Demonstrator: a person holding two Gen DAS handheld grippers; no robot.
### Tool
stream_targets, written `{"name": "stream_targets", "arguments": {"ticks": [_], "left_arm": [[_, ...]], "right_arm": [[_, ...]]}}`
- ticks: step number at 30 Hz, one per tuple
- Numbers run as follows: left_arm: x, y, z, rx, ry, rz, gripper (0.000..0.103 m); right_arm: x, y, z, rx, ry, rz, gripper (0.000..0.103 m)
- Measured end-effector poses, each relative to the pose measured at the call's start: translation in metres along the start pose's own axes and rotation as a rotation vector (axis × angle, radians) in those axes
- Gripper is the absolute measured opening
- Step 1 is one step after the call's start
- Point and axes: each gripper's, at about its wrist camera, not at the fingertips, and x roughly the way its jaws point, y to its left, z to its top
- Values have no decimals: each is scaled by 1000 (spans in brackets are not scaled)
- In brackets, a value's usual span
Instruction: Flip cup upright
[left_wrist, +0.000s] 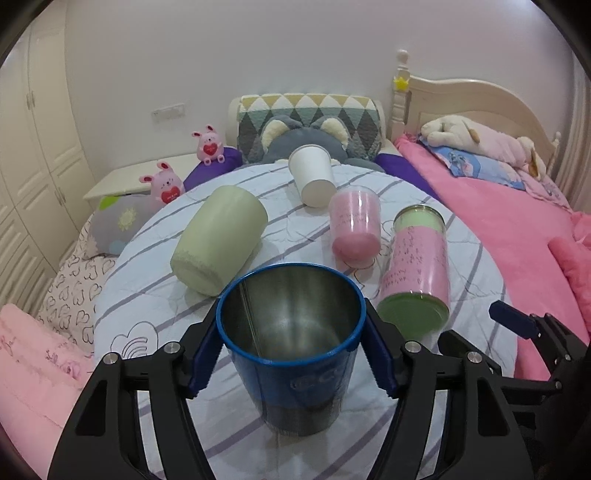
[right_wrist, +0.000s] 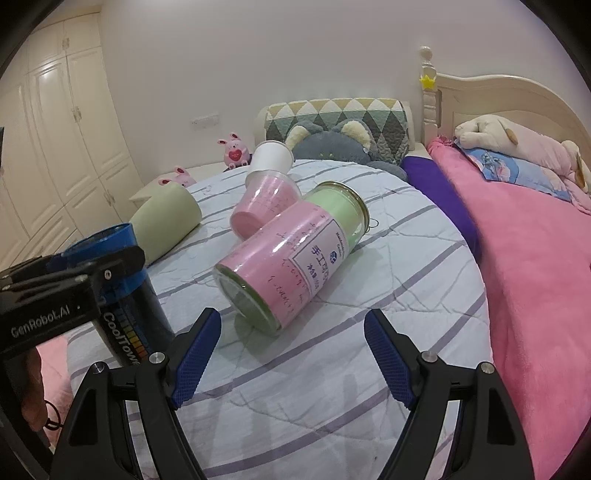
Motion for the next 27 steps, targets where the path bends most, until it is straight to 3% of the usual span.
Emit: {"name": "stream_targets", "arguments": {"ticks": [2, 4, 7, 13, 22, 27], "left_arm": [[-1, 1, -2, -4, 11, 3, 90], [-4, 3, -4, -7, 22, -19, 96], [-10, 8, -6, -39, 31, -62, 97], [-22, 13, -11, -52, 21, -51, 97], [-61, 12, -20, -1, -60, -57, 97], [-84, 18, -25, 16, -117, -16, 99]], "right_arm": [[-3, 2, -1, -4, -2, -1, 81], [-6, 6, -3, -8, -3, -1, 81], [-12, 10, -5, -17, -4, -4, 81], [-29, 18, -7, -32, -26, -11, 81], [-59, 29, -11, -42, -75, -29, 81], [-75, 38, -14, -48, -100, -43, 81]]}}
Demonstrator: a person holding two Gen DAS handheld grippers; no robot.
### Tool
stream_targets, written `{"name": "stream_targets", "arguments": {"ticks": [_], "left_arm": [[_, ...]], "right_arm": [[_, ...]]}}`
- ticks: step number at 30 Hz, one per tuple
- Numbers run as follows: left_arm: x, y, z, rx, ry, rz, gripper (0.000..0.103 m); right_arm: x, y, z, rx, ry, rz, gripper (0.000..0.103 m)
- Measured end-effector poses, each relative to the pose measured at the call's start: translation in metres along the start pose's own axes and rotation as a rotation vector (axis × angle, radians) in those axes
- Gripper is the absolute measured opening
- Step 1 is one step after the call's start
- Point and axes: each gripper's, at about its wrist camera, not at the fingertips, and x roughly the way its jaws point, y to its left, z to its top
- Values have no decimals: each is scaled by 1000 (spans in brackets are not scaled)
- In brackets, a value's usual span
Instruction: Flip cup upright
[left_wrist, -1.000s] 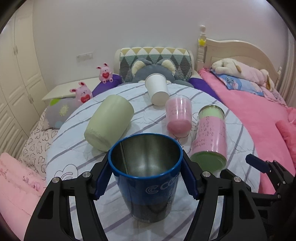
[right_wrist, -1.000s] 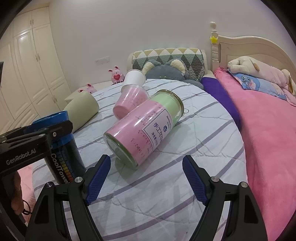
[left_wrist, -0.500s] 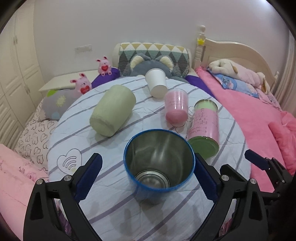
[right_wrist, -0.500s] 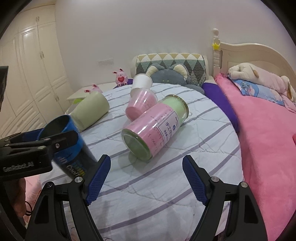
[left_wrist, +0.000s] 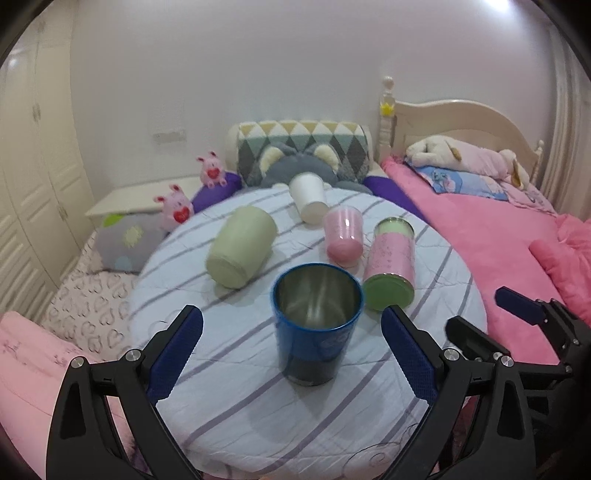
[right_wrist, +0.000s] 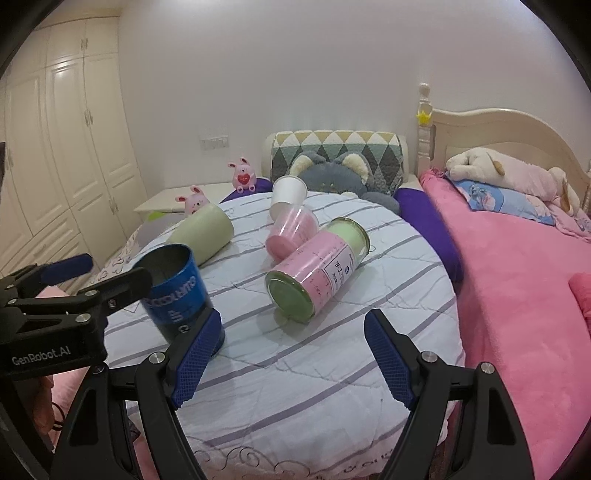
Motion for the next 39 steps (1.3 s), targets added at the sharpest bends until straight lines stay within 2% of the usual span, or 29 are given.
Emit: {"name": "stream_targets", "arguments": {"ticks": [5, 11, 23, 31, 39], "left_arm": [[-21, 13, -4, 6, -46, 54, 99], [-35, 27, -9, -22, -51, 51, 103], [-65, 29, -21, -18, -111, 62, 103], [-76, 31, -18, -31, -146, 83, 103], [-78, 27, -17, -23, -143, 99, 103]], "right_arm": [[-18, 9, -1, -5, -26, -36, 81], [-41, 18, 1, 6, -83, -42, 81], [-78, 41, 7, -6, -192, -43, 81], [-83, 47, 9, -19, -213, -35, 81], [-87, 46, 8, -17, -225, -31, 81]]}}
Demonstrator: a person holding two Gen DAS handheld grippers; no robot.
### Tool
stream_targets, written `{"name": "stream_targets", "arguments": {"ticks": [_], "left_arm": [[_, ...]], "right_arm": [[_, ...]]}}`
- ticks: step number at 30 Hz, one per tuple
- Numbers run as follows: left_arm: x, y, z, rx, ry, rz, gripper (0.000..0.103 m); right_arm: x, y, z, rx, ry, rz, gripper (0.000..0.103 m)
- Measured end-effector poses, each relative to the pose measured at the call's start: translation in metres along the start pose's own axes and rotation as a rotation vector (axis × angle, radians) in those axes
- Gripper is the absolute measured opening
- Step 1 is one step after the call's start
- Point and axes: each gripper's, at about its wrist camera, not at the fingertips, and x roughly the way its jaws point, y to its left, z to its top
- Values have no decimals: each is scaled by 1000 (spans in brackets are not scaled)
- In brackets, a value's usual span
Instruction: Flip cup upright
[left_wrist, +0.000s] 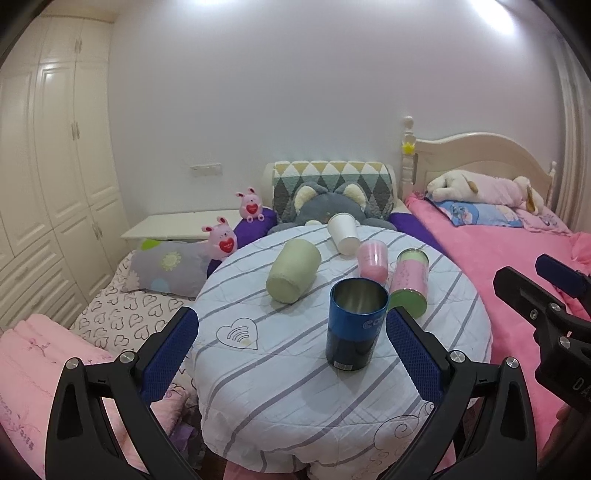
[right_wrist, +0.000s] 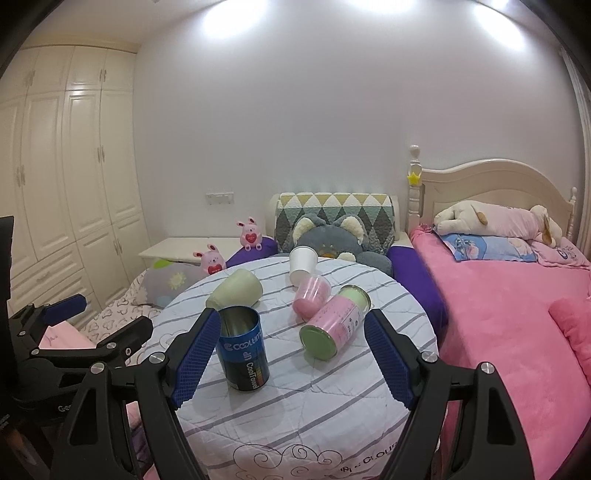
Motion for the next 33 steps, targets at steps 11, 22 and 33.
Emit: {"name": "stream_targets", "arguments": {"ticks": [11, 22, 33], "left_arm": [[-2, -5, 0, 10, -10, 11, 103], [-9, -12, 3, 9, -64, 15, 103], [-9, -13, 6, -4, -72, 9, 103]], "right_arm": [[-3, -6, 0, 15, -6, 6, 81], [-3, -11, -2, 23, -20, 18, 81], [-4, -16, -3, 38, -37, 20, 81]]}}
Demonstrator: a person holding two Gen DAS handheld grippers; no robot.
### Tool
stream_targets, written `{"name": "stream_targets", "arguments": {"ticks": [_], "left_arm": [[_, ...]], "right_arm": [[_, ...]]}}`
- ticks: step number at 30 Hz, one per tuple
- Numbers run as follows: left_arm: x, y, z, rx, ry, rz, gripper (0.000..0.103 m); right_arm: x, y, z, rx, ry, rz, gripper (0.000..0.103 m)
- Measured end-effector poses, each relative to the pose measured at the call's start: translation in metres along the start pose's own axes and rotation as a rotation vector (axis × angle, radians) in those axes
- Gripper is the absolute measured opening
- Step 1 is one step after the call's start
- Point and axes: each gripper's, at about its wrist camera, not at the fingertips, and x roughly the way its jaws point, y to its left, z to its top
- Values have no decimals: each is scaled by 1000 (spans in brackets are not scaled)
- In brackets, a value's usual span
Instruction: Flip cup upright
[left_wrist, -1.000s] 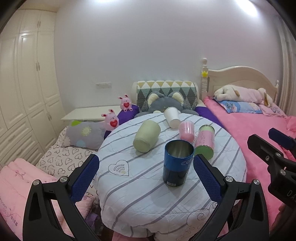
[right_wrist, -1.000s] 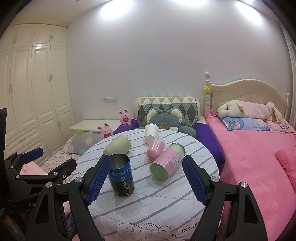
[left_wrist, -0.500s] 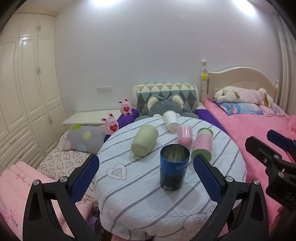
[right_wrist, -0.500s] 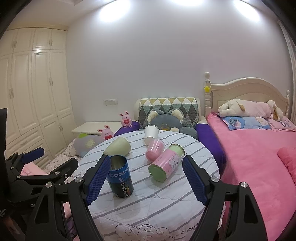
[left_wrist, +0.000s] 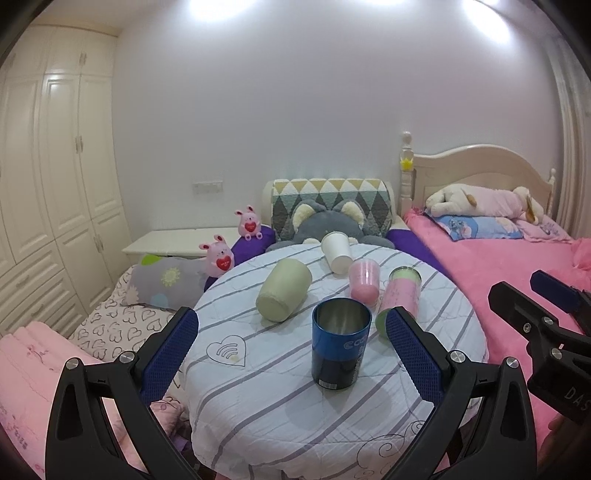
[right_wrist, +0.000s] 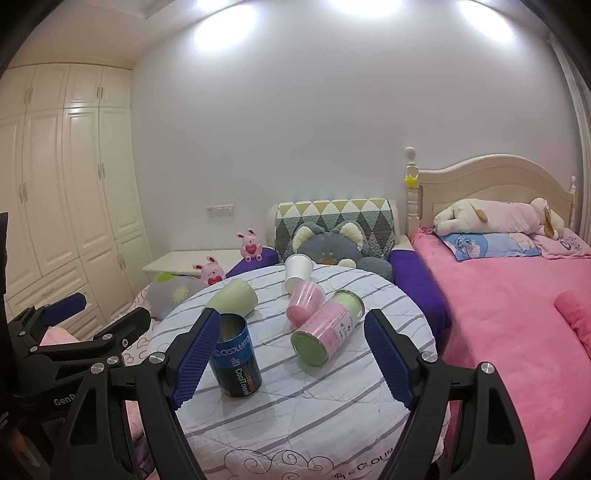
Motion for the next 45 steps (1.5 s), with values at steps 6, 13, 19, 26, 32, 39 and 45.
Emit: {"name": "stream_targets", "arguments": {"ticks": [6, 13, 19, 26, 32, 39, 45], "left_arm": [[2, -3, -2, 10, 2, 4, 103], [3, -3, -3, 11, 5, 0, 103], [2, -4, -3, 11, 4, 2, 103], [4, -5, -3, 13, 5, 2, 103], [5, -5, -4, 12, 5, 3, 103], [6, -7, -12, 25, 2, 13, 103], [8, -7, -14, 33, 9, 12, 103]], "right_arm": [[0, -3, -1, 2, 4, 5, 81], [3, -5, -4, 8, 8, 3, 81], [4, -5, -4, 9, 11, 4, 81], [4, -6, -5, 10, 11, 5, 81], [5, -7, -6, 12, 15, 5, 81], [7, -7, -9, 12, 22, 3, 81], [8, -7, -9, 12, 24, 2, 81]]}}
